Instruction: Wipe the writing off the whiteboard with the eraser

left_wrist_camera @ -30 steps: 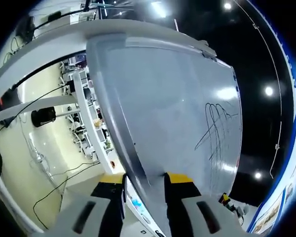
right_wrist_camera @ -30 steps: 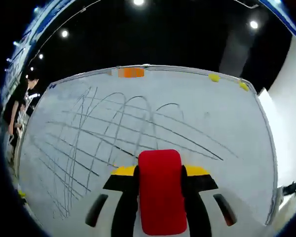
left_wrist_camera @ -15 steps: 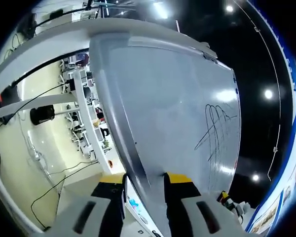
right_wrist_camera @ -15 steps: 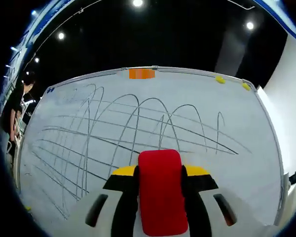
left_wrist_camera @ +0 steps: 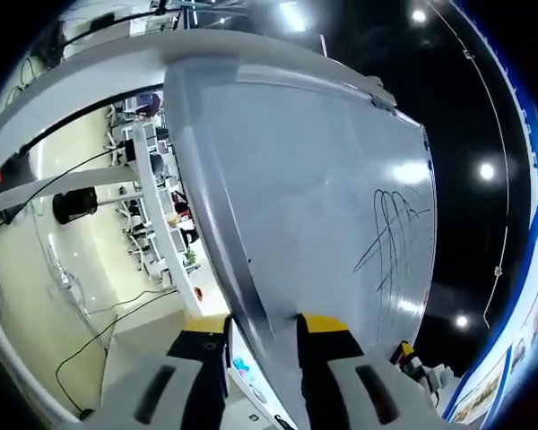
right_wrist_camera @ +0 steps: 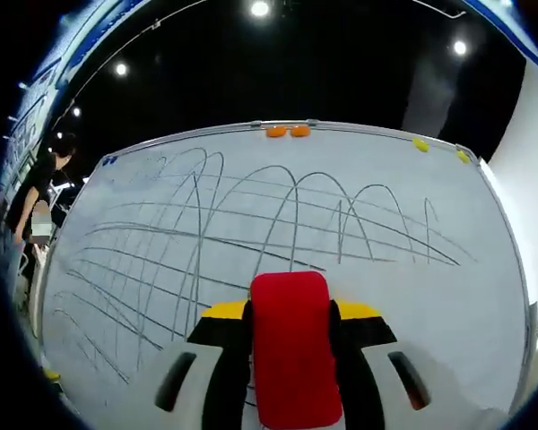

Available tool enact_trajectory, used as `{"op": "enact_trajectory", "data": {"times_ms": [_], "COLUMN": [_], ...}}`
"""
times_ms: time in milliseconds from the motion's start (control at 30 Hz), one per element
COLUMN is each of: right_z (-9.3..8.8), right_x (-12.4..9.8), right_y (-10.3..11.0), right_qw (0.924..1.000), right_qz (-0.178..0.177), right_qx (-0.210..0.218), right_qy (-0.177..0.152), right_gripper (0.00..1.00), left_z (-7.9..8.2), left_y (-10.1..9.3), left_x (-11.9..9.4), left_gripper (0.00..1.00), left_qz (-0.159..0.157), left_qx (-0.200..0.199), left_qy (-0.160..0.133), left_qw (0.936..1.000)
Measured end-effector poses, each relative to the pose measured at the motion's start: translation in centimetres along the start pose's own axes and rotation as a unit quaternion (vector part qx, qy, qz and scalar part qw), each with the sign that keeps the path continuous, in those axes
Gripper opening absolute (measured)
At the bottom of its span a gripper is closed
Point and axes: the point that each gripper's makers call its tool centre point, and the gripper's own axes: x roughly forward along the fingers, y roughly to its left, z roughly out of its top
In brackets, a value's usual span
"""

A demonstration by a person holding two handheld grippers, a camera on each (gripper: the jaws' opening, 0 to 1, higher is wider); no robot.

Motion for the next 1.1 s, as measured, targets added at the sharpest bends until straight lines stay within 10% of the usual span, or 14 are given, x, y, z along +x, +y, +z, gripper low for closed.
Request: {"op": "enact_trajectory", "data": {"times_ms": [833,1100], "right_z": [3.4,4.2], "right_x": [2.0,1.9], "right_y": [-1.2,-0.8], "right_qw": [0.9995,0.9982], "right_qz": [0.004,0.019], "right_qx": [0.012,-0.041], "right_qy": [-0.030,-0.040], "right_gripper": [0.38,0.36], "left_z": [0.2,0.1], "left_y": [0.0,0.0], "left_x": [-0.3,-0.3], "left_gripper": [0.29,0.29], "left_qz": [0.001,0.001], "left_qx": [0.008,0.009], "left_qy": [0.004,0.008], "left_qw": [1.0000,0.9999]}}
